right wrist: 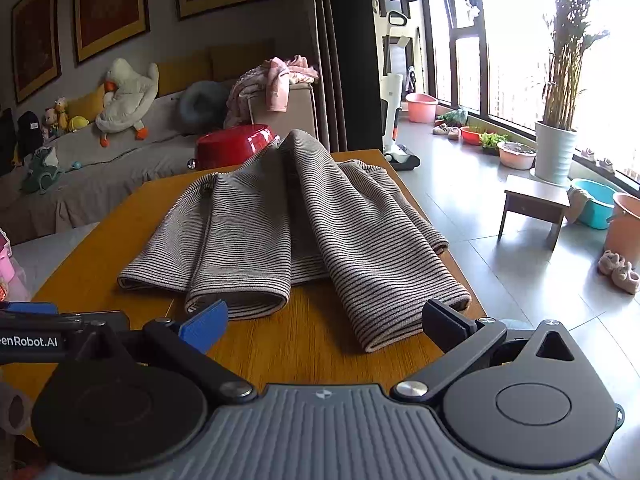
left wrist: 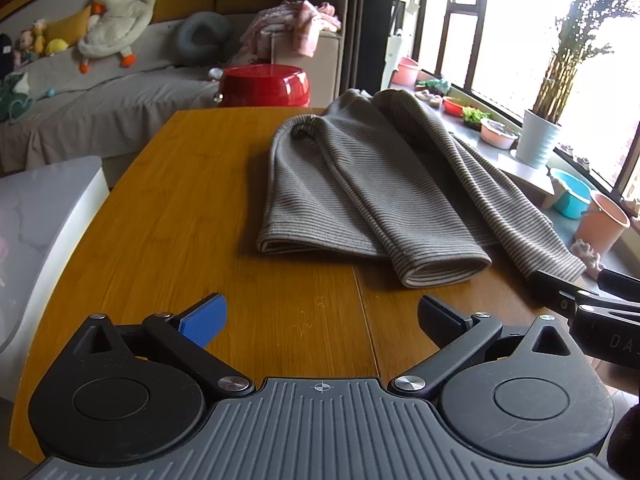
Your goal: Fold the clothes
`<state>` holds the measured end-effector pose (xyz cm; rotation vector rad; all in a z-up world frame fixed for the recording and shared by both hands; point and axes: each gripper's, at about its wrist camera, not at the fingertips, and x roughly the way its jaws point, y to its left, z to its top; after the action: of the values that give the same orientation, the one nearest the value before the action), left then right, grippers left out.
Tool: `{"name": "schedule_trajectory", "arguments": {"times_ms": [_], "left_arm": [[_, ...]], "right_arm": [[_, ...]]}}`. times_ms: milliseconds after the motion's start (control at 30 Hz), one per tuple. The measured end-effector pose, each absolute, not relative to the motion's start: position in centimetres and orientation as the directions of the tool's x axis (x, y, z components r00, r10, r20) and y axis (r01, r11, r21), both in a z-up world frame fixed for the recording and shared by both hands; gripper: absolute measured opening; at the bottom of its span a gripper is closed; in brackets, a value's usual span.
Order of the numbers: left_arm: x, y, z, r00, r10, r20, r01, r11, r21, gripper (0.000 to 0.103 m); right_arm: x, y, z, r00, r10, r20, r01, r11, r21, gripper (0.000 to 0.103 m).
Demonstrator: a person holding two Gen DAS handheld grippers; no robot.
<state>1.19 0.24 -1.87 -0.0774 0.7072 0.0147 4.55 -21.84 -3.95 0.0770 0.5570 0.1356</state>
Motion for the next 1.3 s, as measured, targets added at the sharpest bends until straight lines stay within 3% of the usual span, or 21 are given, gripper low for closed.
{"name": "schedule_trajectory", "arguments": {"times_ms": [1300], "left_arm": [[1.61, 0.26, -2.35, 0.726, -0.011, -0.687, -0.048, 0.997, -0.067, 0.103]], "right_arm": [[5.26, -22.10, -4.77, 0.803, 0.183, -0.568, -0.127, 0.982, 0.138, 0.103]]}}
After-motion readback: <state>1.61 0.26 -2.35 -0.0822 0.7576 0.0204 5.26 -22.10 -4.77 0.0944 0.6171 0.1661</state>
